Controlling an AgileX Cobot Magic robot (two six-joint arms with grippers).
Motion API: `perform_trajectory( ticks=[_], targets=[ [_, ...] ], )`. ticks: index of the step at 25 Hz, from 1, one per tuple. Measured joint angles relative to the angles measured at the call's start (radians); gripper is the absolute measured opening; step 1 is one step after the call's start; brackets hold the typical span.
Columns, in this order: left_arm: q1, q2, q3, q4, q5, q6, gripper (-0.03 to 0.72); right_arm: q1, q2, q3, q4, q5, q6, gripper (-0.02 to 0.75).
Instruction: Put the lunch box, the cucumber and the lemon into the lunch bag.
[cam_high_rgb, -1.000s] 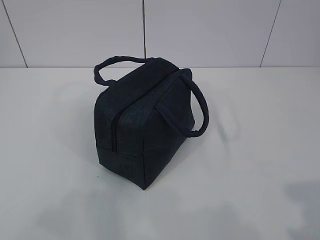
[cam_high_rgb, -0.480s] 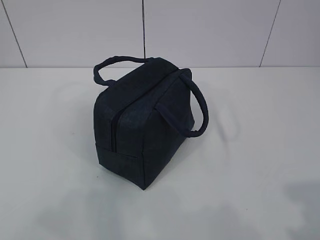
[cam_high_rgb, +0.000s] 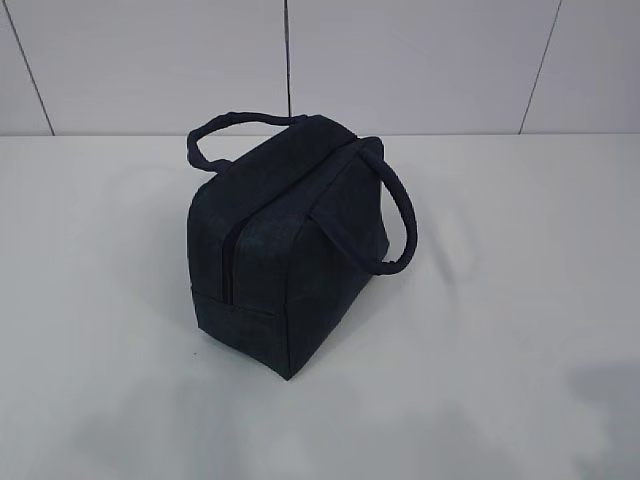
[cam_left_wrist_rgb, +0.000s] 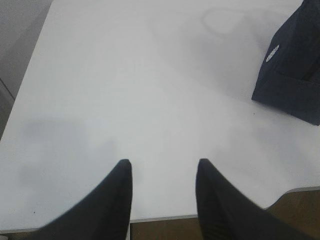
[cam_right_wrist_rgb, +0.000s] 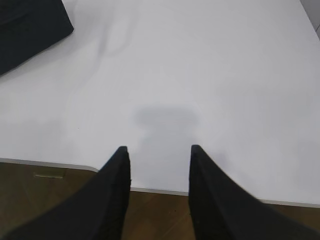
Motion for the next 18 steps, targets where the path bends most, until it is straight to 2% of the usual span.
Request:
perform_trajectory(
  ticks=[18],
  targets=[
    [0.000,0.000,0.000,0.000,0.000,0.000,0.307,0.000,0.000,0.000,0.000,0.000,0.000,0.314]
  ],
)
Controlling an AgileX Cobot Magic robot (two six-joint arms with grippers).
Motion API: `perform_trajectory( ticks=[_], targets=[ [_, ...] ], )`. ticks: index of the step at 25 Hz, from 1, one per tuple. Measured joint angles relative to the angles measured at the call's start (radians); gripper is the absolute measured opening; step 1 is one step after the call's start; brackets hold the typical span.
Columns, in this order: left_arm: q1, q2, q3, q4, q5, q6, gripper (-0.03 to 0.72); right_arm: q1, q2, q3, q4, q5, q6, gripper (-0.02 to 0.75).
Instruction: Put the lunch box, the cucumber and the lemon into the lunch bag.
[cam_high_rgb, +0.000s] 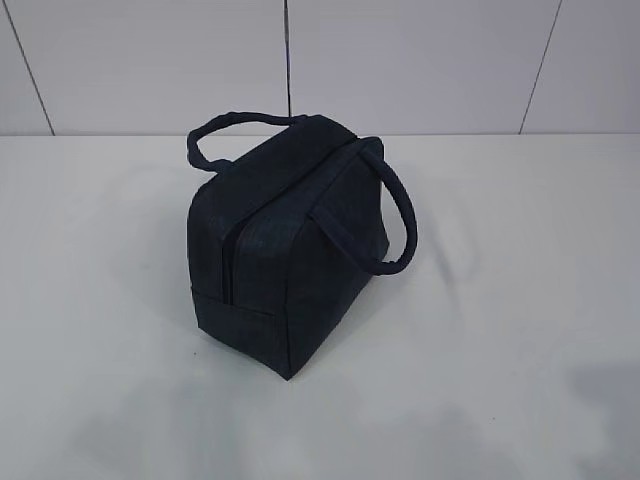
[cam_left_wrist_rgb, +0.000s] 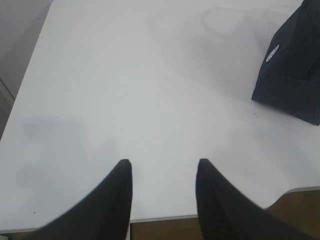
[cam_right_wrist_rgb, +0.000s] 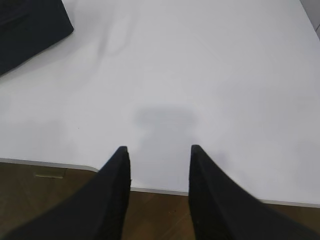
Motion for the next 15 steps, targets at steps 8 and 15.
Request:
perform_trajectory(
  ticks=[8,15],
  targets=[
    [0.000,0.000,0.000,0.000,0.000,0.000,0.307,0.000,0.000,0.000,0.000,0.000,0.000,0.314],
    [0.000,0.000,0.000,0.000,0.000,0.000,0.307,0.000,0.000,0.000,0.000,0.000,0.000,0.314]
  ],
)
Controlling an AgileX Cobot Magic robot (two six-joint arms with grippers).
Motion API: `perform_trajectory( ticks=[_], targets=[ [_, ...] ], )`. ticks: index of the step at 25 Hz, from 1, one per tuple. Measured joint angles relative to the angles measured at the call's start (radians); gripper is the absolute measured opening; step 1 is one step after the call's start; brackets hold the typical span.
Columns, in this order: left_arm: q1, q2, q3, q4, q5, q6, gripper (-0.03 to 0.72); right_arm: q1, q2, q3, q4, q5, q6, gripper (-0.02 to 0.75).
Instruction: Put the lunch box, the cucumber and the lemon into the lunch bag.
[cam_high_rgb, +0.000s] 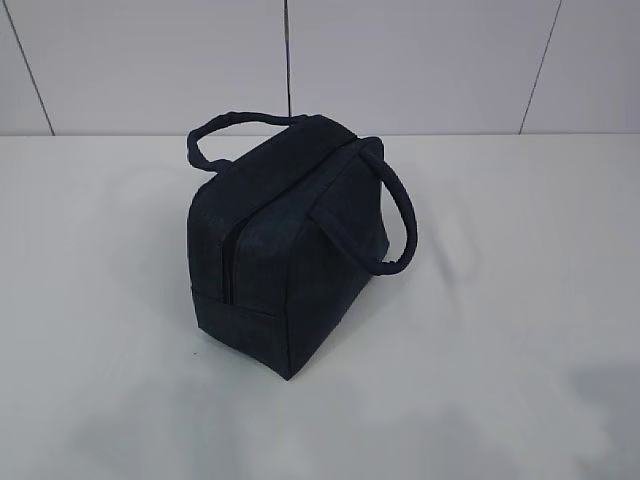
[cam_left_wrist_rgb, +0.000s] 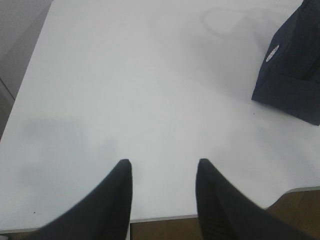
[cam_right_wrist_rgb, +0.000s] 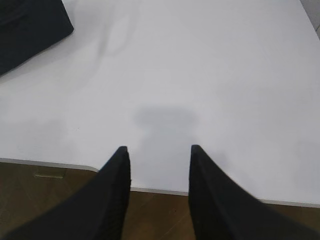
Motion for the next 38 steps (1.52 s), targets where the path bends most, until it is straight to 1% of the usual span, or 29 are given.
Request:
perform_trajectory(
  ticks=[38],
  targets=[
    [0.000,0.000,0.000,0.000,0.000,0.000,0.307,0.000,0.000,0.000,0.000,0.000,0.000,0.314]
  ],
)
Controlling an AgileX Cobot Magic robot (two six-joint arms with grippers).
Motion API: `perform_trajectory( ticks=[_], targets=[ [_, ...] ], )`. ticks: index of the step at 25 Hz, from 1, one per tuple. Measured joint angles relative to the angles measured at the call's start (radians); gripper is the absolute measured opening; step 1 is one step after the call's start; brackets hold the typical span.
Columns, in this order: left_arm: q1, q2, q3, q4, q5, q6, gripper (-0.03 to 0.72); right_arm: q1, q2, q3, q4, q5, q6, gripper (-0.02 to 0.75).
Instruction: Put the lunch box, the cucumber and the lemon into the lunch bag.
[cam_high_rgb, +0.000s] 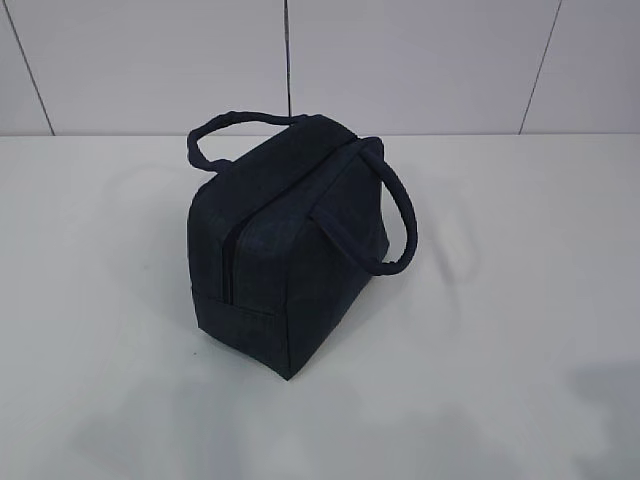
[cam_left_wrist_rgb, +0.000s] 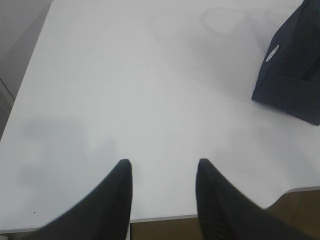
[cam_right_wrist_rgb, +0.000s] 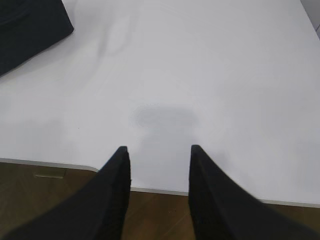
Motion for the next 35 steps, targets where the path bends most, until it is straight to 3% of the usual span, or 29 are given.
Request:
perform_trajectory(
  ticks=[35],
  targets=[
    [0.000,0.000,0.000,0.000,0.000,0.000,0.307,0.000,0.000,0.000,0.000,0.000,0.002,0.314]
  ],
)
